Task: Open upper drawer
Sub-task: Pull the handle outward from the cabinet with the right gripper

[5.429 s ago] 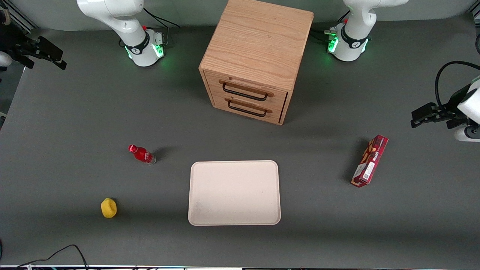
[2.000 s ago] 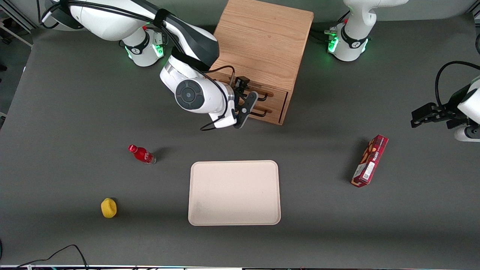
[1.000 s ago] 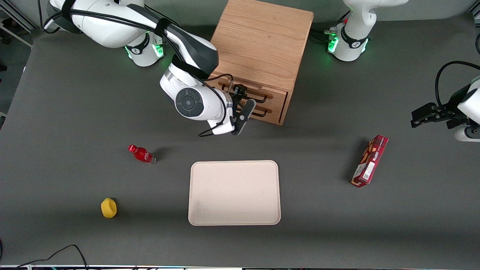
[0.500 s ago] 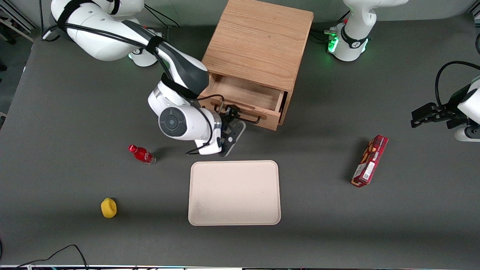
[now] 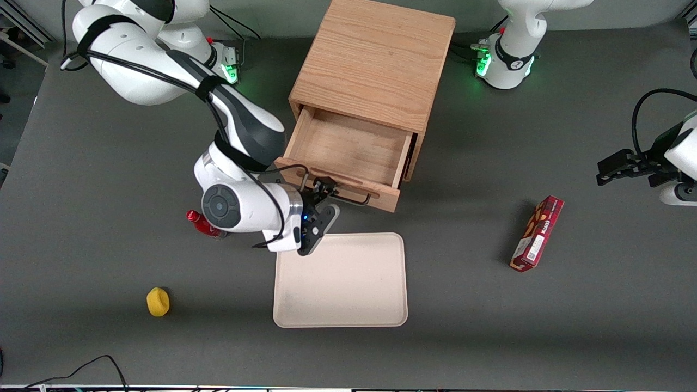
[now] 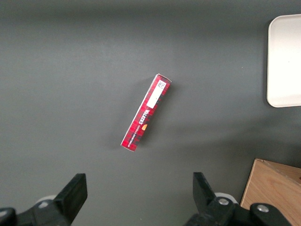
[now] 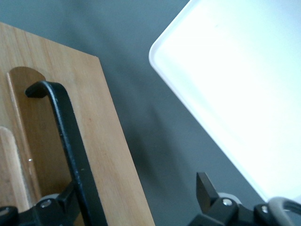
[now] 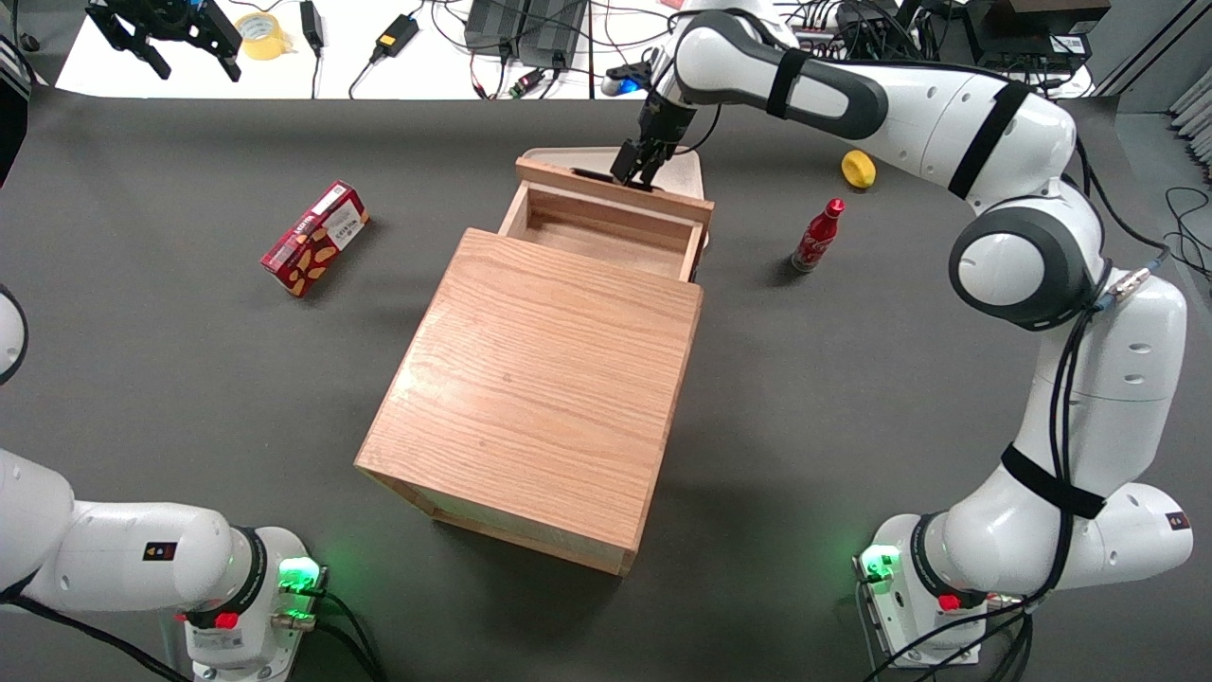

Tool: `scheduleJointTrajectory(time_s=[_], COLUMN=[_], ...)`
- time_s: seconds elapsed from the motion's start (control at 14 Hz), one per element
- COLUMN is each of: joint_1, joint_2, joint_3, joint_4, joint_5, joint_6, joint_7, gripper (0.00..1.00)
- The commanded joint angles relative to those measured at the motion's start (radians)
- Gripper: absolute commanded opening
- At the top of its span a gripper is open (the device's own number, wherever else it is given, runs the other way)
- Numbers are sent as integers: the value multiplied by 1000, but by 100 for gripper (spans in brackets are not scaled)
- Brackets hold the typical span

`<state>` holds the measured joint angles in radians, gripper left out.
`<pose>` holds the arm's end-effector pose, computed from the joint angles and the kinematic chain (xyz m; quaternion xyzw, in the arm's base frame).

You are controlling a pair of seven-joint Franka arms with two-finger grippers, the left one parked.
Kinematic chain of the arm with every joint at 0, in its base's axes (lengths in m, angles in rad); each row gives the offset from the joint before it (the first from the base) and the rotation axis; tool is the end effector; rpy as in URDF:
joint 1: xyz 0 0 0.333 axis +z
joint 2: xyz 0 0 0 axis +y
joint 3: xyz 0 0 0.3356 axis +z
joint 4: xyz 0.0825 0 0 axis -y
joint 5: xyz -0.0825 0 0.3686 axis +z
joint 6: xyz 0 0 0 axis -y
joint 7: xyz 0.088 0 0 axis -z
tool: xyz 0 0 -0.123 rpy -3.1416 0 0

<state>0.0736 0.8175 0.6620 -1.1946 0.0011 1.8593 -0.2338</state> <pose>0.6337 0.3797 0.3679 -0.8951 -0.3811 0.0545 0.2250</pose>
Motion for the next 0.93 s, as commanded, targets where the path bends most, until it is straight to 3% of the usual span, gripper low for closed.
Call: scheduleJointTrajectory(time_s=[0.0, 0.86], joint_1=[15, 15], joint_2=[55, 89], joint_3=[-24, -100], joint_4=[107, 280], joint_5=[-26, -26], joint_6=[-28, 3], joint_7=[-21, -119], gripper=[100, 100])
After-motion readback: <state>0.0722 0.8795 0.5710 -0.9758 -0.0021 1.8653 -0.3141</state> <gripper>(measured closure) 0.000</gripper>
